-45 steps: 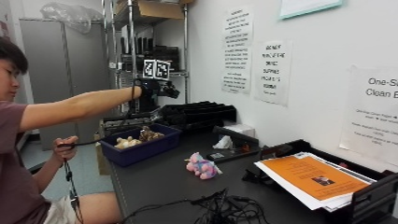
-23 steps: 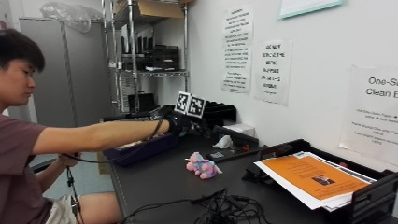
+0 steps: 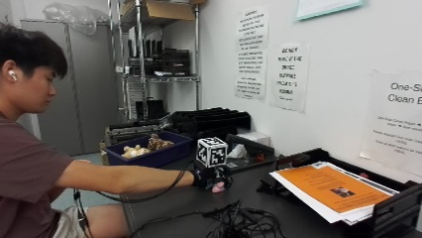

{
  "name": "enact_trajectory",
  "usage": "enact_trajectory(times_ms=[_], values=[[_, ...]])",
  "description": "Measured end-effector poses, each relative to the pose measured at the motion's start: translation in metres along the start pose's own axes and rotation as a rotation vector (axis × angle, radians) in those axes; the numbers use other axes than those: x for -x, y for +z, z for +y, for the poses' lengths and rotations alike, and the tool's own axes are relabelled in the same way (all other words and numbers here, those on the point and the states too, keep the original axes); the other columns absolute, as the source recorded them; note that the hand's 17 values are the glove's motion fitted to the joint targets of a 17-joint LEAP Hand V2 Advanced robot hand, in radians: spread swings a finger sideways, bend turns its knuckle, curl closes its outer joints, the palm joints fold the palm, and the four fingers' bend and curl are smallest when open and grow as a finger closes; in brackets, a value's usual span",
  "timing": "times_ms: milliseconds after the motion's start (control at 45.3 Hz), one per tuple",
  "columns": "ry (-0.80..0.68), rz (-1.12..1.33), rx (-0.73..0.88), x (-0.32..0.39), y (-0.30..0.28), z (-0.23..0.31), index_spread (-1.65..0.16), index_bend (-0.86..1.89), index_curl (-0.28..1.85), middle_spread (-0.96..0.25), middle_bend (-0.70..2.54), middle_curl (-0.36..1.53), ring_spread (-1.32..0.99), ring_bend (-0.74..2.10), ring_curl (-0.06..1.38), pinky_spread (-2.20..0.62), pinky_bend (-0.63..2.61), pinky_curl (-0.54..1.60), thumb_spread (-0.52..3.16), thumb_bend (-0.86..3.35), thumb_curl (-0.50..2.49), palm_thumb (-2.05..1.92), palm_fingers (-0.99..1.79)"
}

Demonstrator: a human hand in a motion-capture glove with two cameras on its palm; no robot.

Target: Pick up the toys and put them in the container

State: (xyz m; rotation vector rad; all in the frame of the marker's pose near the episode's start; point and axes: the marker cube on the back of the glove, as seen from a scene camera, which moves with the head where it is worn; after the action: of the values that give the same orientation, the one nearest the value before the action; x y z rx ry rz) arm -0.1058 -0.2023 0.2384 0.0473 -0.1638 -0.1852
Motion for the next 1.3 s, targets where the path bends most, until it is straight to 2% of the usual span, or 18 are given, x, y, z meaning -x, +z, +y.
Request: enact_trajectory(times_ms=[44, 133, 177, 287, 486, 707, 861, 1016, 1303], values=[[-0.003, -0.024, -0.060, 0.001, 0.002, 0.001, -0.26, 0.40, 0.37, -0.17, 0.58, 0.42, -0.16, 0.48, 0.36, -0.02, 0.65, 0.24, 1.28, 0.00, 0.37, 0.10, 0.73], [0.007, -0.042, -0.150, 0.003, 0.001, 0.004, -0.27, 0.44, 0.41, -0.21, 0.80, 0.51, -0.25, 0.63, 0.42, -0.09, 0.55, 0.22, 1.33, 0.02, 0.37, 0.15, 0.89], [0.004, -0.035, -0.169, 0.004, -0.002, 0.007, -0.27, 0.45, 0.42, -0.23, 0.87, 0.55, -0.29, 0.79, 0.46, -0.13, 0.62, 0.24, 1.33, 0.08, 0.41, 0.27, 1.13], [-0.008, -0.050, -0.124, 0.002, -0.016, 0.017, -0.27, 0.51, 0.50, -0.25, 1.00, 0.64, -0.35, 1.01, 0.58, -0.21, 0.80, 0.32, 1.26, 0.12, 0.47, 0.40, 1.27], [-0.035, -0.046, -0.125, 0.008, -0.097, 0.041, -0.28, 0.68, 0.63, -0.26, 1.19, 0.74, -0.39, 1.20, 0.67, -0.27, 0.93, 0.41, 1.05, 0.11, 0.57, 0.51, 1.21], [-0.067, 0.034, -0.211, 0.023, -0.206, 0.084, -0.29, 0.81, 0.77, -0.25, 1.29, 0.80, -0.39, 1.27, 0.70, -0.30, 1.01, 0.46, 0.89, 0.07, 0.66, 0.54, 1.13], [-0.097, 0.076, -0.252, 0.052, -0.250, 0.104, -0.28, 0.85, 0.84, -0.24, 1.33, 0.83, -0.39, 1.30, 0.71, -0.30, 1.03, 0.48, 0.81, 0.05, 0.71, 0.55, 1.09], [-0.179, 0.061, -0.278, 0.107, -0.278, 0.125, -0.28, 0.85, 0.90, -0.23, 1.34, 0.84, -0.39, 1.33, 0.71, -0.31, 1.04, 0.50, 0.76, 0.03, 0.76, 0.57, 1.07], [-0.393, 0.037, -0.282, 0.282, -0.288, 0.174, -0.28, 0.81, 0.99, -0.22, 1.34, 0.85, -0.39, 1.35, 0.71, -0.31, 1.05, 0.52, 0.72, 0.00, 0.83, 0.58, 1.04]])
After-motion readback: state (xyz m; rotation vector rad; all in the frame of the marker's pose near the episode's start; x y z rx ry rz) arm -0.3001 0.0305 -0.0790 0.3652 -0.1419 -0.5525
